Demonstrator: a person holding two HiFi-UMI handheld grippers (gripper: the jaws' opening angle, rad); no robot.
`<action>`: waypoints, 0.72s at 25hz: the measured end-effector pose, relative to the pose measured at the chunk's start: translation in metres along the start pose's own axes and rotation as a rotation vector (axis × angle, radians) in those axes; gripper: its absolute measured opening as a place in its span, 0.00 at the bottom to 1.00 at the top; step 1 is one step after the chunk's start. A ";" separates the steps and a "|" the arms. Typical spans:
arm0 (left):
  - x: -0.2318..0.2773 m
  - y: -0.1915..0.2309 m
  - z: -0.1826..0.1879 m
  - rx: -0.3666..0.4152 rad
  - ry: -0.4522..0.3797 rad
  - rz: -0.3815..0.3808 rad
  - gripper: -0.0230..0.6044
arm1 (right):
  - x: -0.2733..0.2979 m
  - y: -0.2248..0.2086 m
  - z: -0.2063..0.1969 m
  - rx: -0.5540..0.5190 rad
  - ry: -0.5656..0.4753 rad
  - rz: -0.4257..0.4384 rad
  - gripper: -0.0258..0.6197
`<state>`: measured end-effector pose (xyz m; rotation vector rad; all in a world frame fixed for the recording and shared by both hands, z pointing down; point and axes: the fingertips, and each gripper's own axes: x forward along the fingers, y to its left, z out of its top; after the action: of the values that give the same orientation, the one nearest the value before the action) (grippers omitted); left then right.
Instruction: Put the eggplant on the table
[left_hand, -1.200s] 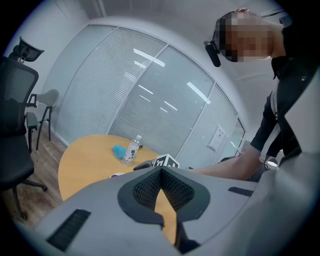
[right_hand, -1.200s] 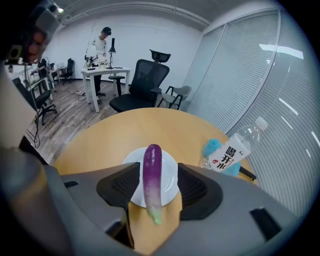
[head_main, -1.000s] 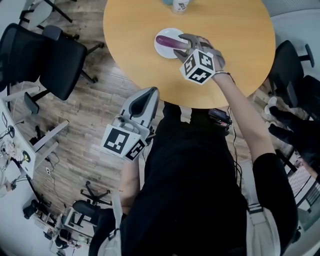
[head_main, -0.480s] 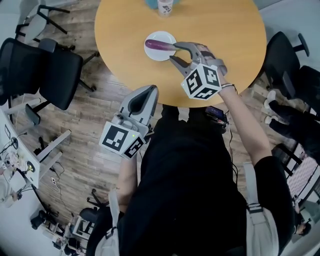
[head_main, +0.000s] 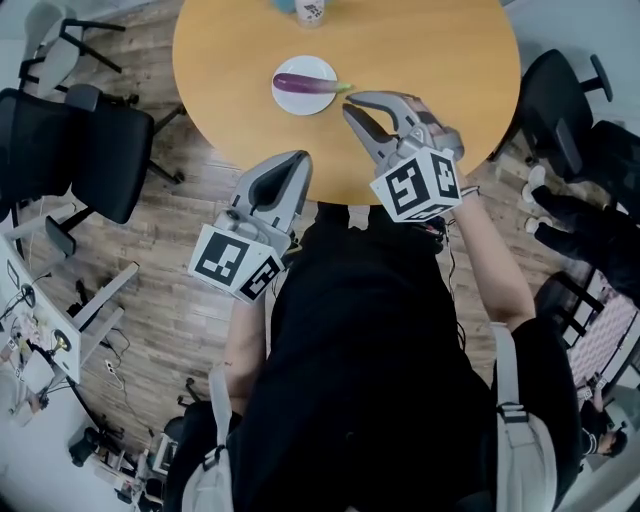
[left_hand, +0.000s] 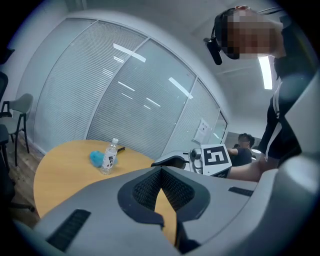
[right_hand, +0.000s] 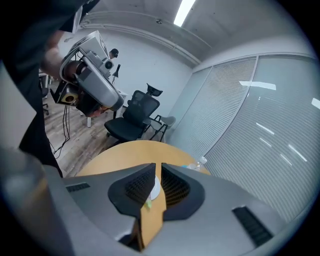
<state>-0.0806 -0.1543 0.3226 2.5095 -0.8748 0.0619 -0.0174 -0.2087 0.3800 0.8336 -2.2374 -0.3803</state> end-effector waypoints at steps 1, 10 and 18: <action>0.001 -0.001 0.001 0.002 0.000 -0.003 0.06 | -0.003 0.000 -0.001 0.011 0.001 -0.010 0.10; 0.003 -0.002 0.000 -0.015 -0.002 -0.033 0.06 | -0.019 0.019 -0.017 0.175 0.027 0.001 0.07; 0.017 -0.006 -0.018 -0.045 0.010 -0.030 0.06 | -0.054 0.021 -0.039 0.321 0.007 0.108 0.07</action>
<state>-0.0611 -0.1520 0.3390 2.4782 -0.8250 0.0448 0.0299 -0.1587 0.3898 0.8685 -2.3598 0.0353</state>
